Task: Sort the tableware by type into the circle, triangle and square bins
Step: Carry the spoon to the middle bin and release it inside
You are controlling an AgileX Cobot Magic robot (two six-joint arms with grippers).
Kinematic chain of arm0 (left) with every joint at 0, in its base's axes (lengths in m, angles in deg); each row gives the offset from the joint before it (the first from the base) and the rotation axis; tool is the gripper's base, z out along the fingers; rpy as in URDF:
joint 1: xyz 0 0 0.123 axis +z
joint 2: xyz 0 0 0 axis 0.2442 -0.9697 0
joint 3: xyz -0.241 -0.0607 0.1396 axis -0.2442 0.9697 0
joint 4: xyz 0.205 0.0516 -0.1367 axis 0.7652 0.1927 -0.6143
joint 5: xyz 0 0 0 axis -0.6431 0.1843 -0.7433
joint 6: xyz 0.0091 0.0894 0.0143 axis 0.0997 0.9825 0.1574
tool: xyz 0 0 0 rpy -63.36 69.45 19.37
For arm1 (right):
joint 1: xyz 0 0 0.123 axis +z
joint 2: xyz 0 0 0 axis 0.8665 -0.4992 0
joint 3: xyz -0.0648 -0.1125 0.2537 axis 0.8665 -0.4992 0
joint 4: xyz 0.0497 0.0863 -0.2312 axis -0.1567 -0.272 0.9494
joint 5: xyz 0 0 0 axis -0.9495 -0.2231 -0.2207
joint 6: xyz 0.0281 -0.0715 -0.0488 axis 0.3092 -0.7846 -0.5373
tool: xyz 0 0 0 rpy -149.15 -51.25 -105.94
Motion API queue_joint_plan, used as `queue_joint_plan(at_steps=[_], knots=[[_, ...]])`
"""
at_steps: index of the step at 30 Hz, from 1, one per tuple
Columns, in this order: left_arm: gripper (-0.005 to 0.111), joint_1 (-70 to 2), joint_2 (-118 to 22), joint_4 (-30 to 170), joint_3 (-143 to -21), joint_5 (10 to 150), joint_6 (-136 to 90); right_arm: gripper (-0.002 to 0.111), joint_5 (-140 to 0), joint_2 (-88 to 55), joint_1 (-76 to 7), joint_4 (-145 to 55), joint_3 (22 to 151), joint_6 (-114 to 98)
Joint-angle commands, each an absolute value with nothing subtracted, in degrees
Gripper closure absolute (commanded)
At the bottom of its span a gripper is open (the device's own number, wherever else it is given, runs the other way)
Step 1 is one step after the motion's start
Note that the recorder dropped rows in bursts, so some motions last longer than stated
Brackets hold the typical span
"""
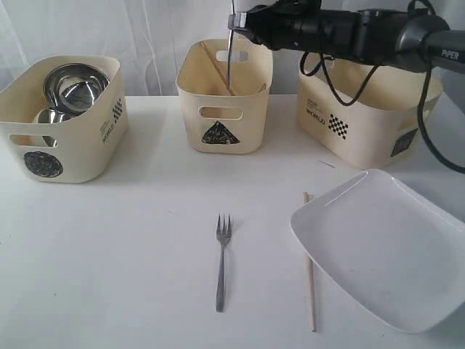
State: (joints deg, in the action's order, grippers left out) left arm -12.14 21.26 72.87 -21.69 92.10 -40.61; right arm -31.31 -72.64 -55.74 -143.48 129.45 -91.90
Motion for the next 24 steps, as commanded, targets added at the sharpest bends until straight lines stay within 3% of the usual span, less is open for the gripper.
queue_joint_plan(at_steps=[1, 7, 15, 24], knots=[[0.107, -12.55, 21.54, 72.83, -21.35, 91.79, -40.63, 0.108, -41.03, -74.09, -55.92, -144.60, 133.24, -92.73], [0.107, -12.55, 21.54, 72.83, -21.35, 91.79, -40.63, 0.107, -41.63, -78.49, -55.53, -144.60, 136.34, -92.73], [0.107, -12.55, 21.54, 72.83, -21.35, 91.79, -40.63, 0.077, -41.88, -81.29, -54.66, -144.60, 137.60, -92.73], [0.107, -12.55, 21.54, 72.83, -21.35, 91.79, -40.56, 0.078, -37.40, -79.08, -55.20, -144.60, 137.60, -77.59]])
